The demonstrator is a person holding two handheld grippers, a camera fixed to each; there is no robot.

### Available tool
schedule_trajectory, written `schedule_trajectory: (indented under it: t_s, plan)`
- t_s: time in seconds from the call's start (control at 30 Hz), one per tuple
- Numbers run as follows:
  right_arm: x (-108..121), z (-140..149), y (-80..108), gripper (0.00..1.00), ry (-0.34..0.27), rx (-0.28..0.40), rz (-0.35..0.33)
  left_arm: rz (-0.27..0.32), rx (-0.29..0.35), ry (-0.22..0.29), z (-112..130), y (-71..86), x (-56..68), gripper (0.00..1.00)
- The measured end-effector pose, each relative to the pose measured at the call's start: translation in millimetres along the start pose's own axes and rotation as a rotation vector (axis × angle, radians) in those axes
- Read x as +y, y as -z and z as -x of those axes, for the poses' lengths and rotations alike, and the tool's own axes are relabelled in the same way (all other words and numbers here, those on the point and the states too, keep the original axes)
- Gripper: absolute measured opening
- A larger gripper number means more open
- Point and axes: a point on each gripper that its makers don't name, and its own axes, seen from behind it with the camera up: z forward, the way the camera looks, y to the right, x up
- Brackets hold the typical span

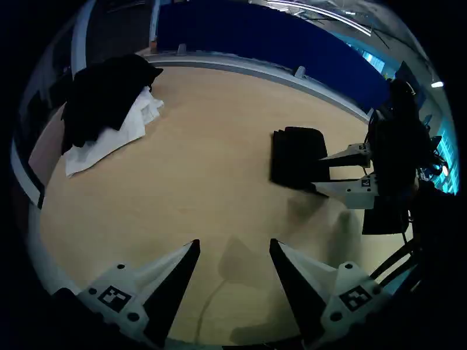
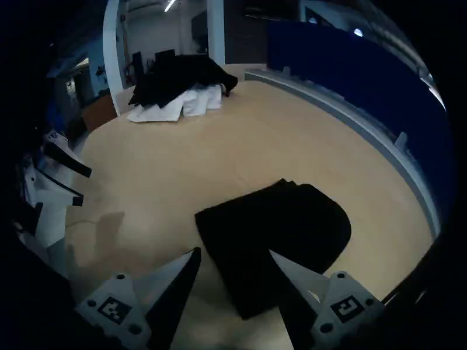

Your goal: Fold towel

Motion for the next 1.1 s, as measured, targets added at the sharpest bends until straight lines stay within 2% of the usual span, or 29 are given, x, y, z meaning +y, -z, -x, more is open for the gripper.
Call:
schedule_trajectory:
  t_s: [0.3, 0.5, 0.67, 0.83, 1.1]
  plan:
    - [11.1, 35.8, 22.7, 0.79, -0.097, -0.018, 0.072, 0.001, -0.001, -0.008, -0.5, -1.2, 2.0, 0.88]
    - [14.5, 54.2, 26.2, 0.79, -0.145, -0.039, 0.100, 0.005, -0.003, -0.013, -1.2, -2.9, 3.6, 0.88]
    - [16.7, 63.1, 23.8, 0.77, -0.155, -0.050, 0.122, 0.007, -0.003, -0.020, -2.1, -1.7, 5.0, 0.88]
    - [18.1, 70.1, 20.2, 0.67, -0.167, -0.058, 0.133, 0.007, -0.004, -0.016, -1.4, -1.9, 4.1, 0.88]
    - [19.5, 71.6, 17.8, 0.43, -0.184, -0.051, 0.142, 0.005, -0.005, -0.018, -0.6, -3.2, 2.6, 0.88]
